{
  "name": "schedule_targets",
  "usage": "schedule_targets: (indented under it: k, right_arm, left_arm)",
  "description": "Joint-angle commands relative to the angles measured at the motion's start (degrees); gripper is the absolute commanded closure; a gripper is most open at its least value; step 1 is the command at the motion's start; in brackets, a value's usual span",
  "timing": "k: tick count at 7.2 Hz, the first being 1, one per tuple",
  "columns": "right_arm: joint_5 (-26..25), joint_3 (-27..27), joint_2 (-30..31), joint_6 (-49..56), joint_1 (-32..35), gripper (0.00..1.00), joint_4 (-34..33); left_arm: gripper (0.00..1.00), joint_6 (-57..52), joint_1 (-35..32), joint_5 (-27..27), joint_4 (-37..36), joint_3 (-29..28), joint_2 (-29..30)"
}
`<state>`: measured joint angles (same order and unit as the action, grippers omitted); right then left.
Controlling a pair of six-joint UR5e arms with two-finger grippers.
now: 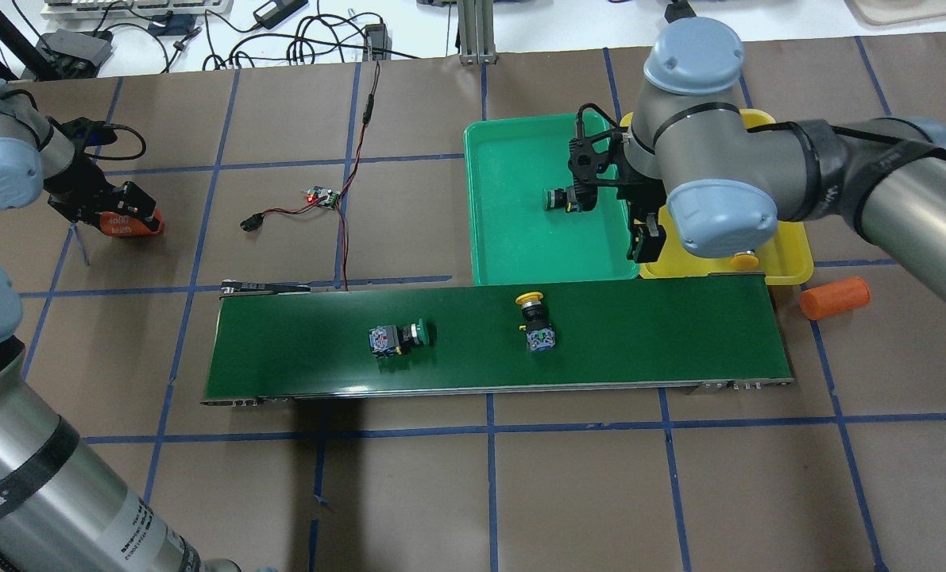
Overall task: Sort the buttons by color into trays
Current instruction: 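Drop the green button into the green tray while the left gripper grasps the cylinder, then set the orange cylinder on the belt while the right gripper returns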
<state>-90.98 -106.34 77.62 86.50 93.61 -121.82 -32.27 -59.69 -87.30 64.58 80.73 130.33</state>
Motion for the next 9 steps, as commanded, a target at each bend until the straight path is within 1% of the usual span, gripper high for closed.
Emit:
schedule_targets:
  k: [1,2,3,4,5,6,7,8,9]
  right_arm:
    - [0.1,-11.03,8.48,0.43,-3.51,0.0,-0.26]
    - [0.1,-15.0,9.9,0.17,-4.22,0.0,-3.74]
    - [0.1,-18.43,9.92,0.08,-4.31,0.0,-7.43]
    - [1.15,-19.95,10.09,-1.23,-4.14,0.0,-10.17]
    - [1.42,-19.79,10.09,-12.12,-4.14,0.0,-10.46]
    - [1.33,-19.7,10.35,-22.76,-3.96,0.0,-10.2]
    - [1.42,-19.52,10.27,-29.13,-3.96,0.0,-10.46]
    - [1.51,-19.43,10.36,-37.02,-3.96,0.0,-10.37]
    - [1.16,-19.35,10.27,-44.93,-3.96,0.0,-9.94]
  left_arm:
    - [0.77,0.01,-0.69,-0.49,-0.25,-0.31,-1.04]
    - [0.79,2.97,-4.52,-1.02,0.8,0.56,-3.75]
    - [0.79,9.09,-9.17,-3.37,3.85,2.22,-7.95]
    - [0.79,14.72,-11.83,-3.57,6.14,6.06,-13.82]
    - [0.79,15.73,-12.55,-2.88,6.69,12.8,-19.8]
    - [0.79,16.35,-13.08,-2.44,6.52,22.27,-26.99]
    - [0.79,18.79,-15.26,-2.0,5.65,30.8,-33.41]
    - [0.79,21.43,-18.59,0.27,5.47,35.06,-37.22]
    - [0.78,24.76,-21.14,0.38,5.64,37.28,-39.0]
